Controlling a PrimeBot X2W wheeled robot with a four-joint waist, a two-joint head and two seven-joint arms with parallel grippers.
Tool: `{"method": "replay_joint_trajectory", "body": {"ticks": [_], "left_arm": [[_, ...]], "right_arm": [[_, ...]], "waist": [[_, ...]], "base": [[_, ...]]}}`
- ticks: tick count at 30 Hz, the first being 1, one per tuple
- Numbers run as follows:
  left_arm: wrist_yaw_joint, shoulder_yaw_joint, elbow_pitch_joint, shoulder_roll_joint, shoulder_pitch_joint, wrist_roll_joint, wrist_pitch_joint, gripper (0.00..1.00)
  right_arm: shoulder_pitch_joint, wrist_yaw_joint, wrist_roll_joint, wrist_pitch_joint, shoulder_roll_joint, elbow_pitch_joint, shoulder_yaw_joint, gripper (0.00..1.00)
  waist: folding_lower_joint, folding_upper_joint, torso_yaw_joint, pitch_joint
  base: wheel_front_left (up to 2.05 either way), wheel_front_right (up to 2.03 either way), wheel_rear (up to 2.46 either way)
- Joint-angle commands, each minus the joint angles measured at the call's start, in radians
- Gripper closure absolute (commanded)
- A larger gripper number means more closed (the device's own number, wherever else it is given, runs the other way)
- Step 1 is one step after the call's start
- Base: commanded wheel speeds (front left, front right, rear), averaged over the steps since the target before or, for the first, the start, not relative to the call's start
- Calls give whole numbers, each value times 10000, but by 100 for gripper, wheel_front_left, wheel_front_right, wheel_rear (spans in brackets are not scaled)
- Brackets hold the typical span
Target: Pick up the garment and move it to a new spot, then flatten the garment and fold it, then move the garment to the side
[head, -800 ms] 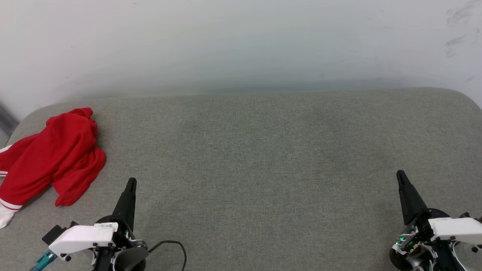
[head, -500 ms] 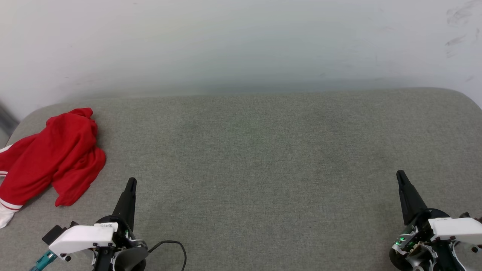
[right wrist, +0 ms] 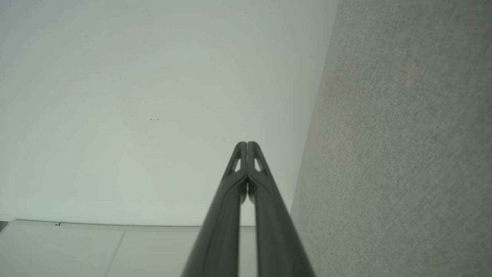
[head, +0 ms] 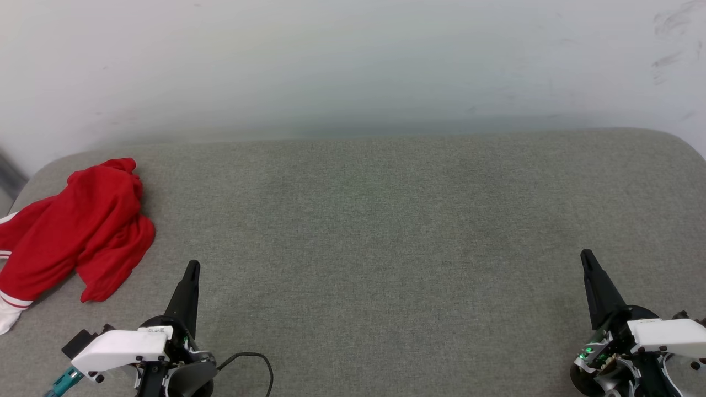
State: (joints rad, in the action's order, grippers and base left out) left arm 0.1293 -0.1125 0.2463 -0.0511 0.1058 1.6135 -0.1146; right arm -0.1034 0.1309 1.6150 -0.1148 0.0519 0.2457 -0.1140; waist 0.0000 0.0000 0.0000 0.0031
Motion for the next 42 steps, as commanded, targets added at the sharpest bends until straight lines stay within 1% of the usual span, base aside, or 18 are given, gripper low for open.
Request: {"method": "replay_joint_trajectory", "body": {"ticks": [1,42], "left_arm": [[28,-23,-1,11,69,-15,-8,100],[28,-25,-1,11,69,-15,-8,100]], "right_arm": [[-106,-4,-44,9,-35,5,5,100],[-106,-4,-45,10,-36,5,6,100]], "waist": [[0,0,0,0],[0,0,0,0]], "base": [[0,0,0],[0,0,0]]}}
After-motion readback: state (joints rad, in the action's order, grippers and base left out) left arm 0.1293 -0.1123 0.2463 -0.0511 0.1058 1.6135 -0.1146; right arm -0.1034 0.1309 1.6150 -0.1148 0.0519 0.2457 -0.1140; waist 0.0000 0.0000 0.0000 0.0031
